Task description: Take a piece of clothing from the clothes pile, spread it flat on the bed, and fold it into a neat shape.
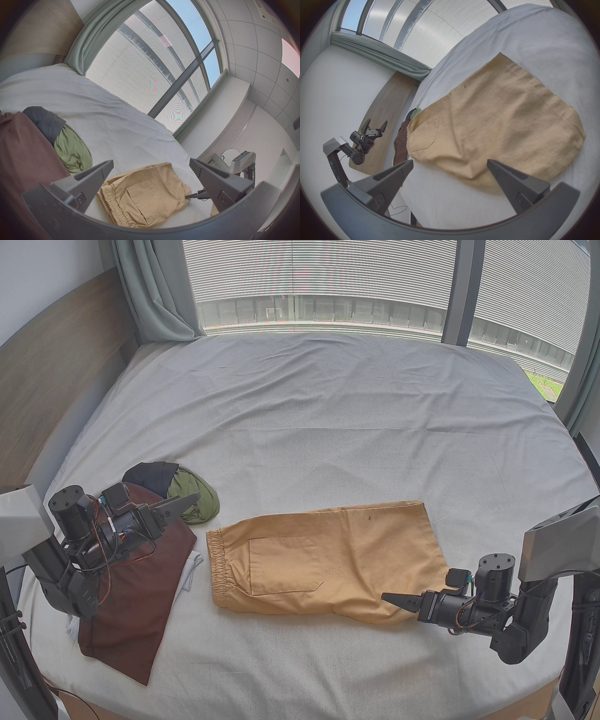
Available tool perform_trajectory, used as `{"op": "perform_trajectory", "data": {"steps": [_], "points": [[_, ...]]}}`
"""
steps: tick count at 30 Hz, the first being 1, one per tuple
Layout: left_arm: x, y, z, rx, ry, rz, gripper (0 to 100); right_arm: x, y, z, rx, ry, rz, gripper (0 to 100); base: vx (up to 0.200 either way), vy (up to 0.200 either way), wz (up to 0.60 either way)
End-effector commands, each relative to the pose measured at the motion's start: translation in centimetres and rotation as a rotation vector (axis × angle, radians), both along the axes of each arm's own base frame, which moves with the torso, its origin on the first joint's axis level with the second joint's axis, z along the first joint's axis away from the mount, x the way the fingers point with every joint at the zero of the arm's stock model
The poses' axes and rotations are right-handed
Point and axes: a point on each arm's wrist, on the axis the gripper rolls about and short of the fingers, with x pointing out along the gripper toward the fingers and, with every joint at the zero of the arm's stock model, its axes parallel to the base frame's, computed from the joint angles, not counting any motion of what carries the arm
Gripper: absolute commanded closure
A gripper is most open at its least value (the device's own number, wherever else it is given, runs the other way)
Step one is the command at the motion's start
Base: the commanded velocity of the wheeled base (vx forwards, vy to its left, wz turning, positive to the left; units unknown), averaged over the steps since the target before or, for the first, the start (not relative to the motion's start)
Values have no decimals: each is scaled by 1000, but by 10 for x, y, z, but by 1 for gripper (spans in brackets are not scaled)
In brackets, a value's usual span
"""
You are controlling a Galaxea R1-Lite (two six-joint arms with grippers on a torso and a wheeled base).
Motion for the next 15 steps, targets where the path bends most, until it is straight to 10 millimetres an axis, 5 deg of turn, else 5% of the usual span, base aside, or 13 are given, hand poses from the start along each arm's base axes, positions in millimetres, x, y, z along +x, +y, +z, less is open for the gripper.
{"op": "perform_trajectory", "data": {"steps": [1,8,15], "points": [[0,0,0,0,0,0,0,6,-4,-17,-15,40,-22,0,0,0,0],[0,0,-1,-1,5,-1,0,11,-7,-31,-28,64,-35,0,0,0,0],[-2,0,0,0,6,-1,0,7,-5,-10,-10,12,-24,0,0,0,0]]}}
